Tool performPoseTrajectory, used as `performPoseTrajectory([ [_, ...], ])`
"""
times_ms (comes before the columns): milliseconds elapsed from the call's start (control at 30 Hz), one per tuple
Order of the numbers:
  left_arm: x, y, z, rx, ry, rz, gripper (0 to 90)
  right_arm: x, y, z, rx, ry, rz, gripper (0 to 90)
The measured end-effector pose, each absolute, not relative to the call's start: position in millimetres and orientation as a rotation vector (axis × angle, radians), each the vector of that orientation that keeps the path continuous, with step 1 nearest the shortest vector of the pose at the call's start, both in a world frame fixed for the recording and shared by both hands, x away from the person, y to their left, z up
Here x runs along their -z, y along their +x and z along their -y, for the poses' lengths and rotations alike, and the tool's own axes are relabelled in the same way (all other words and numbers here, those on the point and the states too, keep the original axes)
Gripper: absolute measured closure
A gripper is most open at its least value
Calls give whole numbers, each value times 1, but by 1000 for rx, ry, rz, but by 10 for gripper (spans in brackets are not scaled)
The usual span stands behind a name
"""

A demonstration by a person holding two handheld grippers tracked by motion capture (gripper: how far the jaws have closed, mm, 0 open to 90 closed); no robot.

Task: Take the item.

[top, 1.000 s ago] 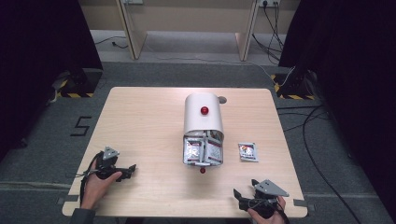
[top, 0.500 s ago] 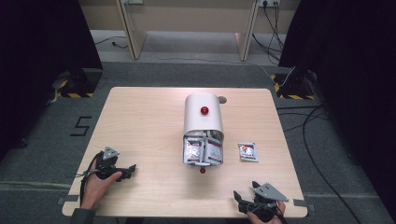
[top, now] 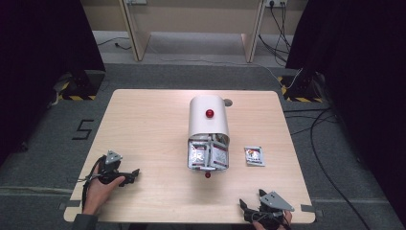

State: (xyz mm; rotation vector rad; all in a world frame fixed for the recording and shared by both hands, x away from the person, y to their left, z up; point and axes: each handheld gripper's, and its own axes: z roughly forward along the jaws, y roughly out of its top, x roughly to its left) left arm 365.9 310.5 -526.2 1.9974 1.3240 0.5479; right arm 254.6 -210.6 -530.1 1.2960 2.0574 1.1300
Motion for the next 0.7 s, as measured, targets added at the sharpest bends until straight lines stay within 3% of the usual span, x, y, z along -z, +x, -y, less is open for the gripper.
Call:
performPoseTrajectory([
  [700,526,366,-311,-548,1997,-1324,0,535,253,206,-1103,1252,-2047,163],
])
